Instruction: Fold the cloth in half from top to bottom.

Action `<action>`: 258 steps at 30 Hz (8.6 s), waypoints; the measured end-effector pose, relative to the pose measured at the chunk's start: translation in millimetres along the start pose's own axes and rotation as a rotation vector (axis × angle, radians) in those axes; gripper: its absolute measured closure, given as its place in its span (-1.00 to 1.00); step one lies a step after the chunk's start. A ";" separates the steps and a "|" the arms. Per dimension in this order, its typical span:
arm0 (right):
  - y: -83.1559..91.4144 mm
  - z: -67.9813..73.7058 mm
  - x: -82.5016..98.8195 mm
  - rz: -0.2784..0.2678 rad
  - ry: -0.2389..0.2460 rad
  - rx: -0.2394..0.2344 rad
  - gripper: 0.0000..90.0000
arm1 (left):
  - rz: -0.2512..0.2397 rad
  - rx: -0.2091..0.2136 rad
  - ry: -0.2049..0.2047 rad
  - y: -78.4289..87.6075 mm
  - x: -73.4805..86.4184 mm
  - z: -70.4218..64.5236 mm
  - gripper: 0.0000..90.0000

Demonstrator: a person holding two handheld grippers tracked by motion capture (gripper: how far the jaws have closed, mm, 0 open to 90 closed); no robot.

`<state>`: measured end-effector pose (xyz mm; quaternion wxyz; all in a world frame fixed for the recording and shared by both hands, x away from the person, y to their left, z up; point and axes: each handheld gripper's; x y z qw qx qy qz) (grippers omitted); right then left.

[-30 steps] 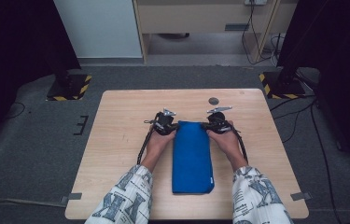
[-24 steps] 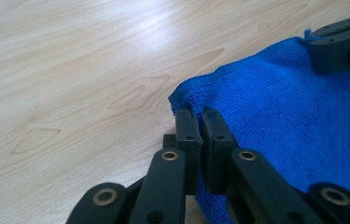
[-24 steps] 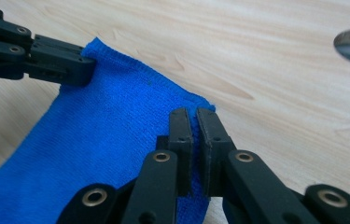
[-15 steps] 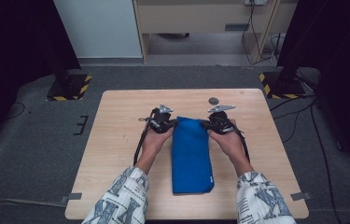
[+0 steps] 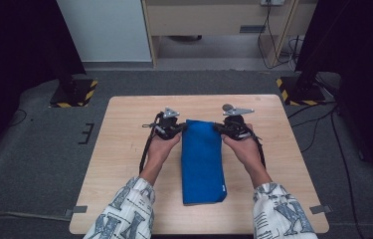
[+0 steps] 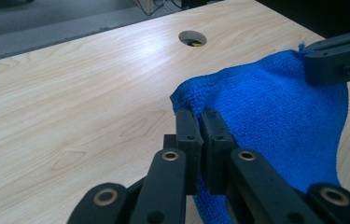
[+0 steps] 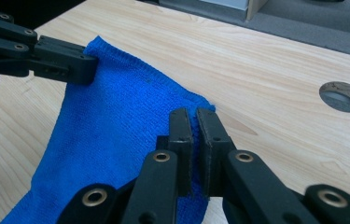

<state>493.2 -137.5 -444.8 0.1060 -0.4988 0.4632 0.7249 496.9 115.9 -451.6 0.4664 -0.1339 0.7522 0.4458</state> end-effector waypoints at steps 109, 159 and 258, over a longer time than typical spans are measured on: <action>27.7 31.3 56.9 -0.017 0.040 -0.073 0.88 | 0.012 0.058 -0.039 36.7 52.2 -27.3 0.89; 23.2 45.9 81.7 0.042 0.067 -0.125 0.85 | -0.042 0.011 0.155 58.0 75.5 7.9 -0.39; 38.8 -47.0 136.9 0.158 -0.072 0.258 -0.78 | 0.191 -0.207 -0.005 60.1 130.9 66.8 -0.97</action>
Point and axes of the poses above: each handheld gripper's, and its own axes: y roughly backward along the jaws, x roughly out of its underside, z roughly to its left, and after that the axes turned 3 degrees about y, right-handed
